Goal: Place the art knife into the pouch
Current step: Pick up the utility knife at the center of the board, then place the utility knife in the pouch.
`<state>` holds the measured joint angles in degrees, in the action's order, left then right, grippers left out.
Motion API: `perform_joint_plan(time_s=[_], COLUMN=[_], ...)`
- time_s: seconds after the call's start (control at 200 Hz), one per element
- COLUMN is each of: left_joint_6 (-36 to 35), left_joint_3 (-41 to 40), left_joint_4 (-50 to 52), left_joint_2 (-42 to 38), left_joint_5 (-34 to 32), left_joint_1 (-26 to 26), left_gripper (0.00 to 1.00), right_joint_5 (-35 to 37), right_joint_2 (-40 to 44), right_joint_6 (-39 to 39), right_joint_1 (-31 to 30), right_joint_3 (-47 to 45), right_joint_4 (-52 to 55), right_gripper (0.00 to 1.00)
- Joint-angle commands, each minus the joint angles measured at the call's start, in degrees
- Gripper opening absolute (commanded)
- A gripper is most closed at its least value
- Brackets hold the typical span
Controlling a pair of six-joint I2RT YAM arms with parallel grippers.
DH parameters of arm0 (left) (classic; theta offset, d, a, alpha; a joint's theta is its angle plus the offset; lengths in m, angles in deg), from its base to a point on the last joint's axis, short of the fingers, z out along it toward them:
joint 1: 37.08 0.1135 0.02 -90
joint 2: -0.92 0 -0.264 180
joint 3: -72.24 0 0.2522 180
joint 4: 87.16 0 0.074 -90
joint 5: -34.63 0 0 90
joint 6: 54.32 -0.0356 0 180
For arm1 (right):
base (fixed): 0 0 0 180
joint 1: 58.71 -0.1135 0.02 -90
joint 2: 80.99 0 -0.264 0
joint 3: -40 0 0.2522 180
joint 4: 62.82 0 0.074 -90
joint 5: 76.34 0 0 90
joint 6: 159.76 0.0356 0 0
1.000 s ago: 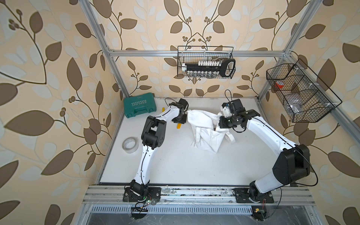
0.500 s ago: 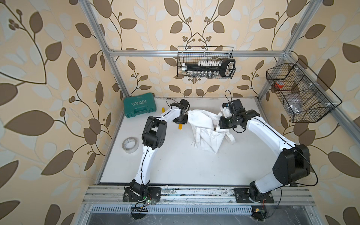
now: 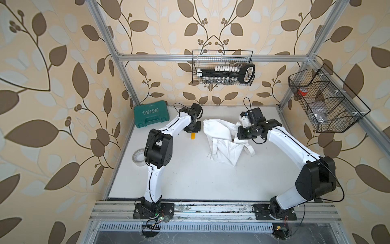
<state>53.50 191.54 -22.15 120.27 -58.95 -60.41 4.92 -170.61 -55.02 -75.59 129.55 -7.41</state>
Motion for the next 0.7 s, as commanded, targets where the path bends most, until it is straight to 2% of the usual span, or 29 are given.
perform_joint_plan(time_s=[0.0,0.31,0.695], left_joint_6=[0.9,-0.4,0.3], left_joint_3=[-0.3,0.8,-2.9], left_joint_4=[2.5,5.0,5.6], left_joint_2=[-7.0,-14.3,-20.7], left_joint_5=[-1.4,-1.2,0.8], left_joint_1=[-0.5,-3.5,-11.0], left_gripper=[0.21,0.22,0.24], right_joint_5=[0.9,1.3,2.6], right_joint_2=[0.0,-0.4,-0.3], right_joint_6=[-0.5,-0.5,-0.7], right_joint_1=[-0.3,-0.3,-0.3], right_joint_3=[-0.5,0.1,0.9], right_joint_4=[-0.5,-0.1,0.7], right_gripper=[0.00,0.00,0.00])
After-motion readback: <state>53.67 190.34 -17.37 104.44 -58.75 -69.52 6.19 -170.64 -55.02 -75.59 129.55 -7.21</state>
